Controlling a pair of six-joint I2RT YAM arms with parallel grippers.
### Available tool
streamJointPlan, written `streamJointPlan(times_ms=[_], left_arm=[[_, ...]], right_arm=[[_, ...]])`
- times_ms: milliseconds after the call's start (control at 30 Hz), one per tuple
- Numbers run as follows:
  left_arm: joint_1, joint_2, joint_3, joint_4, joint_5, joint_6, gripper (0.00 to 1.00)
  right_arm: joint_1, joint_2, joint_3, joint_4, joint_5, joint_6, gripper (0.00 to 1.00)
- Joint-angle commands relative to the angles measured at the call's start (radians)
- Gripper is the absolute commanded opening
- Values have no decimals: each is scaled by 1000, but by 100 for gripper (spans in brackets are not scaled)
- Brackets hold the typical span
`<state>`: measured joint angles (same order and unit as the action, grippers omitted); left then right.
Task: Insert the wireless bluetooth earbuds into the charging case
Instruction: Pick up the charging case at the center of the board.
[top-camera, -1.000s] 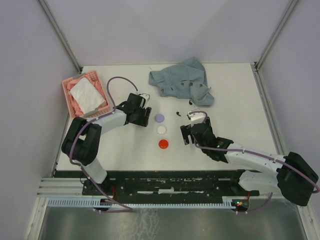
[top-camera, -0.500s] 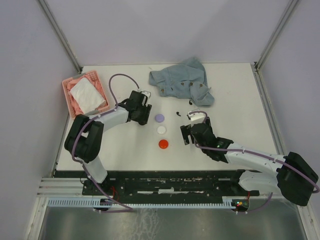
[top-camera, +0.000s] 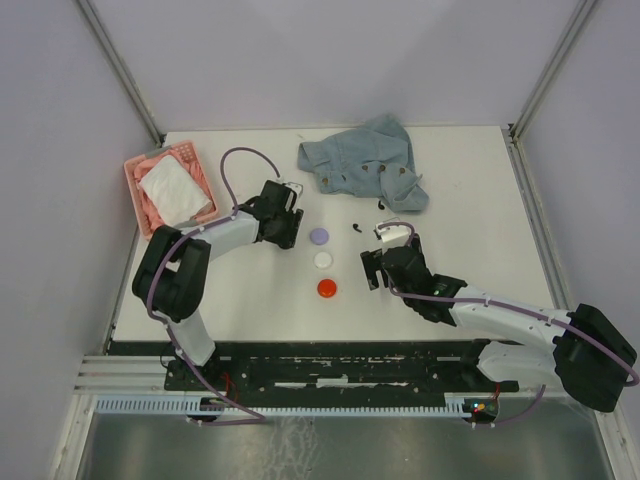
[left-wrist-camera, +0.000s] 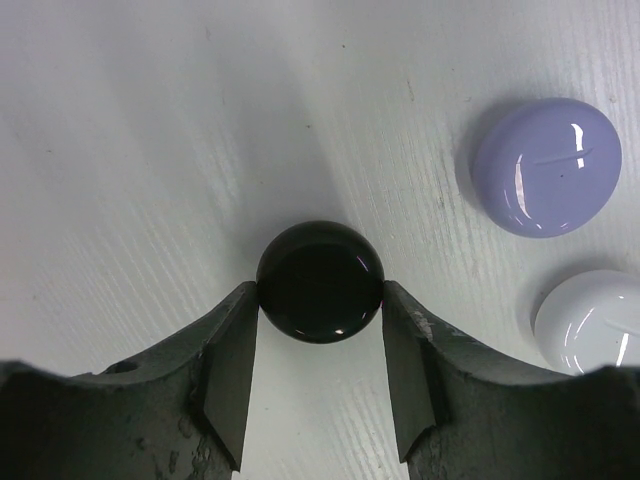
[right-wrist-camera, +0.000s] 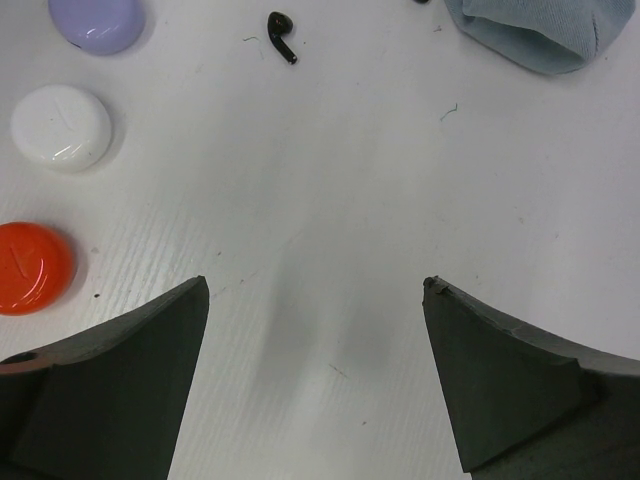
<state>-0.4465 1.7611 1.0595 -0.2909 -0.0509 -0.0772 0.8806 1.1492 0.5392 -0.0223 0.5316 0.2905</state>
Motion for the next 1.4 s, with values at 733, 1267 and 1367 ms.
streamJointPlan(times_ms=[733,1267,1367], left_arm=[[-10,37,-16,17,-3,-24,57],[-141,-286,-271,338,-57,-24,49],[-185,-382,-336,420,-66,2,49]], right_arm=[[-2,-44,22,24,-11,-14,96],[-3,-89,150,-123,-219,16,93],[-5,-81,230,-208,-255,36,91]])
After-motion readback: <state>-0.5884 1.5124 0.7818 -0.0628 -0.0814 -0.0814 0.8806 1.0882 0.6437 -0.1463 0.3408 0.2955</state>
